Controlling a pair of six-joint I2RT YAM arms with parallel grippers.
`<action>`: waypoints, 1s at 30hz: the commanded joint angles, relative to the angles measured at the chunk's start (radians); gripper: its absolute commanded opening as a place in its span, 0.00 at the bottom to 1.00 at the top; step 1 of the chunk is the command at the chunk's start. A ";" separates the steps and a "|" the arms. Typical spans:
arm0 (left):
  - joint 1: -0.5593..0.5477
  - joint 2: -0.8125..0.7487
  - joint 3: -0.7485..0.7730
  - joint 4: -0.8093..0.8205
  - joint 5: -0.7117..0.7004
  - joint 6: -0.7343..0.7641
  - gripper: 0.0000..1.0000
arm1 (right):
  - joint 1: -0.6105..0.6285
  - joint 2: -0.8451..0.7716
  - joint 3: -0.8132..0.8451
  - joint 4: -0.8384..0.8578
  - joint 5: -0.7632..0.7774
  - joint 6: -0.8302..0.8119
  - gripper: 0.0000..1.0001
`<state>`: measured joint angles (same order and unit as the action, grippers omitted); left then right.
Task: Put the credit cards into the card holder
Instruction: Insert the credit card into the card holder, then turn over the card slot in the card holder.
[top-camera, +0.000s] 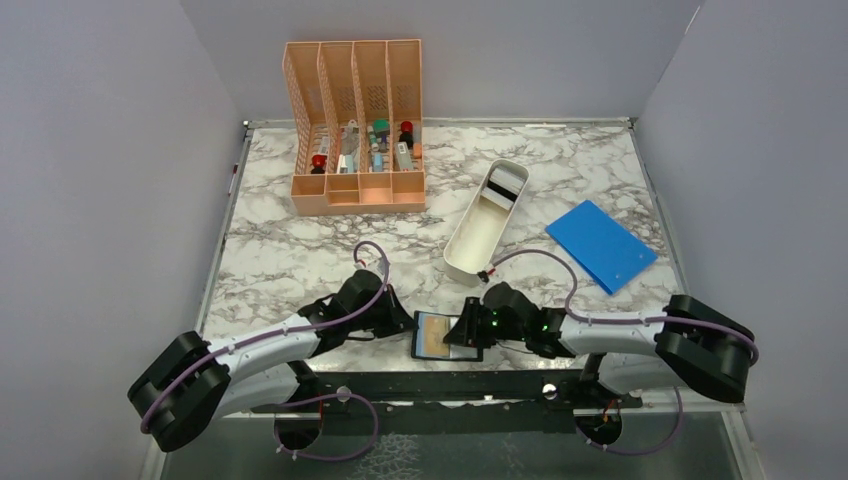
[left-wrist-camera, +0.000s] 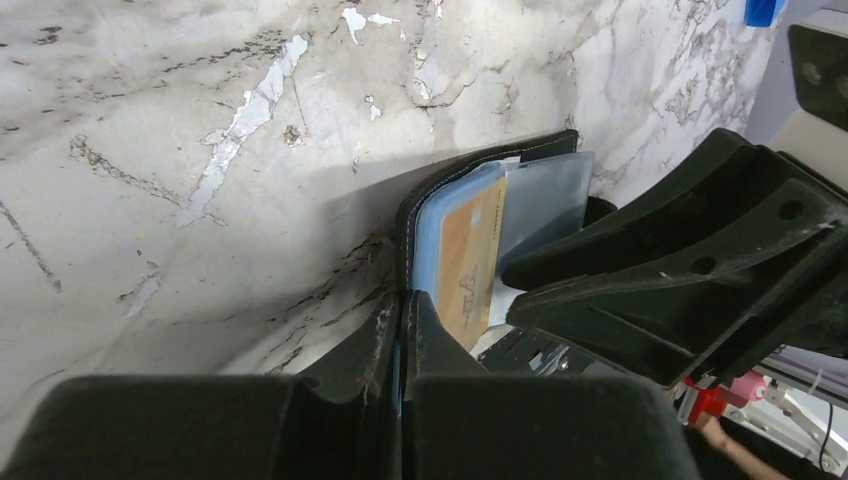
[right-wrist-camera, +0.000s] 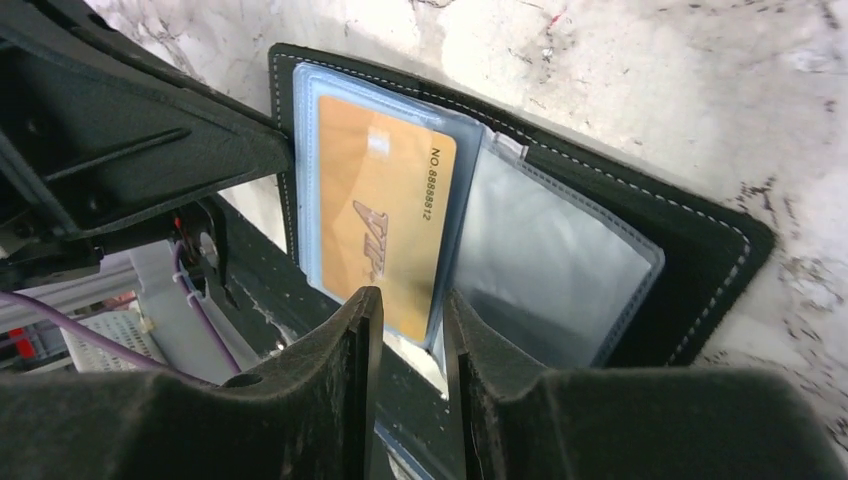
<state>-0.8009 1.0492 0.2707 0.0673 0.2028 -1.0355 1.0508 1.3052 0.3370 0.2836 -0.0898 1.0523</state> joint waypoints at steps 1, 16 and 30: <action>-0.004 -0.032 0.028 0.004 0.028 0.012 0.04 | 0.008 -0.108 -0.022 -0.115 0.092 -0.030 0.34; -0.006 0.066 0.013 0.211 0.138 0.008 0.34 | 0.008 -0.092 -0.055 -0.079 0.147 -0.101 0.15; -0.032 0.085 0.046 0.262 0.144 0.022 0.31 | 0.008 -0.049 -0.097 0.008 0.120 -0.097 0.12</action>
<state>-0.8211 1.1347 0.2893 0.2729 0.3275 -1.0275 1.0527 1.2327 0.2695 0.2832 0.0235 0.9684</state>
